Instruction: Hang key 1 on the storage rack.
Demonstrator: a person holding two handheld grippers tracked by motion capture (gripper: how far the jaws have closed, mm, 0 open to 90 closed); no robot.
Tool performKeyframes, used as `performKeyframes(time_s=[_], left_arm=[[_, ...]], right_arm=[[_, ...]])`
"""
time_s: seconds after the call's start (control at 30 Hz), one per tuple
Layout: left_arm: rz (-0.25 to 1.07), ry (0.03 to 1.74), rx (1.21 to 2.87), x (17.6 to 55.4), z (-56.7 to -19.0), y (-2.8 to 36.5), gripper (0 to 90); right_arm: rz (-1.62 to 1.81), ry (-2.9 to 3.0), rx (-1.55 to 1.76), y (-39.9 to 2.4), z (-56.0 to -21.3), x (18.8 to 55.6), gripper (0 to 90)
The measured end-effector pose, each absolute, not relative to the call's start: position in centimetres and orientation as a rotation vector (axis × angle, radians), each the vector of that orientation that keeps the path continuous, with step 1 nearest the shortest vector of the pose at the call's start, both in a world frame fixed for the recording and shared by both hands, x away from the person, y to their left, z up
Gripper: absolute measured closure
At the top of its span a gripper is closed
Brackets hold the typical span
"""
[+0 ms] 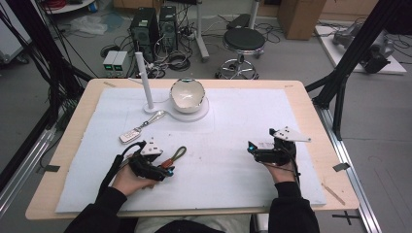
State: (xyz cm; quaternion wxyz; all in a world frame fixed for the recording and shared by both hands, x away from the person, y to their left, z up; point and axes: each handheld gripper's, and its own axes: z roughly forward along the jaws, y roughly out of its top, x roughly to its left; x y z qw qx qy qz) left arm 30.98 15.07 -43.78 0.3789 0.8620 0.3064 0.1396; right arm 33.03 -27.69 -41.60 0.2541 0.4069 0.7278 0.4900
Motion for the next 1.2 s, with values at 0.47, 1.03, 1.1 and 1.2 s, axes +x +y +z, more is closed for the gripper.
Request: performKeyframes(time_s=[0.47,1.03,1.1,1.2], left_arm=[[0.346,0.768,2.243,31.1,-44.0,15.1,69.8],[0.372,0.742,2.235,30.9,-43.7,15.3,71.0],[0.376,0.74,2.23,30.8,-43.5,15.4,71.0],[0.387,0.74,2.214,30.7,-43.1,15.7,71.1]], right_arm=[[1.327,1.944,1.1,-27.8,-41.4,32.9,0.6],[1.313,1.95,1.104,-27.7,-41.6,33.0,0.6],[1.316,1.952,1.109,-27.7,-41.6,32.9,0.7],[1.333,1.947,1.109,-27.7,-41.5,32.9,0.6]])
